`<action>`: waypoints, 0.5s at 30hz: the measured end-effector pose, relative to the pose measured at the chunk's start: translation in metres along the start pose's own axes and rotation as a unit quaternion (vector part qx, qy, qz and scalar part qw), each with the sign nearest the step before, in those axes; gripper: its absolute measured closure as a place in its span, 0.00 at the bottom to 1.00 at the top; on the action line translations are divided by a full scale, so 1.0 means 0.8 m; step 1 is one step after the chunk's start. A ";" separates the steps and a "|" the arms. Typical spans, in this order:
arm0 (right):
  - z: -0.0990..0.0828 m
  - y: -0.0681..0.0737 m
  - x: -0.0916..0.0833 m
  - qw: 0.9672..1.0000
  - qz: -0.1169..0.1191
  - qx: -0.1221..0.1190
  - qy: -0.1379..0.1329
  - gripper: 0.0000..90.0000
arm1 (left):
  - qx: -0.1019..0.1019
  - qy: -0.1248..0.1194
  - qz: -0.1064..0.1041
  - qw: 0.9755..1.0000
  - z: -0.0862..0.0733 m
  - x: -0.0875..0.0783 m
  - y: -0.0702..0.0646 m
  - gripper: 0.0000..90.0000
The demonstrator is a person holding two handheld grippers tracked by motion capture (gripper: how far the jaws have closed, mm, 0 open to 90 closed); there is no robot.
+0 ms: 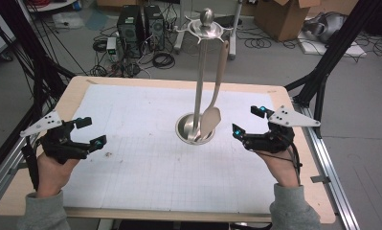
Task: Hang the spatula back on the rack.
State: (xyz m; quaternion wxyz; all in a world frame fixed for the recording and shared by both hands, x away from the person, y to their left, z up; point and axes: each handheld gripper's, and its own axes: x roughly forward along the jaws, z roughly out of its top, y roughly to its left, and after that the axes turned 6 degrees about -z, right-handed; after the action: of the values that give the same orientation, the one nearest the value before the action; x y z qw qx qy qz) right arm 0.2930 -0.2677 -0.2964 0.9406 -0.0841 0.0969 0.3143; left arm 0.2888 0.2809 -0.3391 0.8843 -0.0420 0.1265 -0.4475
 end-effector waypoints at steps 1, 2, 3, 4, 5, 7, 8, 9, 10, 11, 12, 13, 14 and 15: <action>-0.003 0.000 -0.002 1.000 0.000 0.002 0.001 0.17 | 0.000 -0.001 0.000 1.000 0.000 -0.001 -0.001 0.02; -0.006 0.000 -0.004 1.000 0.002 0.003 0.001 0.17 | 0.000 -0.003 -0.001 1.000 0.001 -0.001 -0.002 0.02; -0.009 0.000 -0.006 1.000 0.001 0.004 -0.001 0.17 | 0.003 -0.003 -0.001 1.000 0.002 -0.002 -0.002 0.02; -0.012 -0.001 -0.008 1.000 0.001 0.006 -0.003 0.17 | 0.004 -0.004 -0.002 1.000 0.002 -0.002 -0.003 0.02; -0.015 -0.002 -0.009 1.000 0.000 0.005 -0.007 0.17 | 0.005 -0.004 -0.002 1.000 0.002 -0.002 -0.004 0.02; -0.021 -0.003 -0.013 1.000 -0.004 0.007 -0.009 0.17 | 0.005 -0.006 -0.003 1.000 0.002 -0.002 -0.005 0.02; -0.024 -0.004 -0.014 1.000 -0.003 0.009 -0.013 0.17 | 0.006 -0.006 -0.005 1.000 0.002 -0.002 -0.006 0.02; -0.027 -0.005 -0.015 1.000 -0.002 0.012 -0.015 0.17 | 0.008 -0.004 -0.005 1.000 0.002 -0.001 -0.006 0.02; -0.030 -0.005 -0.016 1.000 -0.001 0.016 -0.012 0.17 | 0.008 -0.005 -0.006 1.000 0.002 -0.001 -0.007 0.02; -0.033 -0.007 -0.016 1.000 -0.003 0.017 -0.011 0.17 | 0.010 -0.004 -0.007 1.000 0.002 0.000 -0.008 0.02; -0.037 -0.008 -0.017 1.000 -0.004 0.019 -0.011 0.17 | 0.009 -0.002 -0.007 1.000 0.002 0.000 -0.008 0.02; -0.040 -0.009 -0.017 1.000 -0.003 0.025 -0.011 0.17 | 0.010 -0.001 -0.007 1.000 0.002 0.000 -0.008 0.02; -0.043 -0.011 -0.018 1.000 -0.003 0.028 -0.010 0.17 | 0.010 -0.001 -0.007 1.000 0.002 0.001 -0.008 0.02; -0.046 -0.012 -0.018 1.000 -0.003 0.029 -0.010 0.17 | 0.010 -0.001 -0.007 1.000 0.002 0.001 -0.008 0.02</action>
State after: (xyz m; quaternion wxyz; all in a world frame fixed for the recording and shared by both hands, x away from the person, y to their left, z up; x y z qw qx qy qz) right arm 0.2827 -0.2920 -0.3272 0.9447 -0.0534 0.0961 0.3089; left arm 0.2843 0.2764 -0.3367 0.8819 -0.0349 0.1208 -0.4544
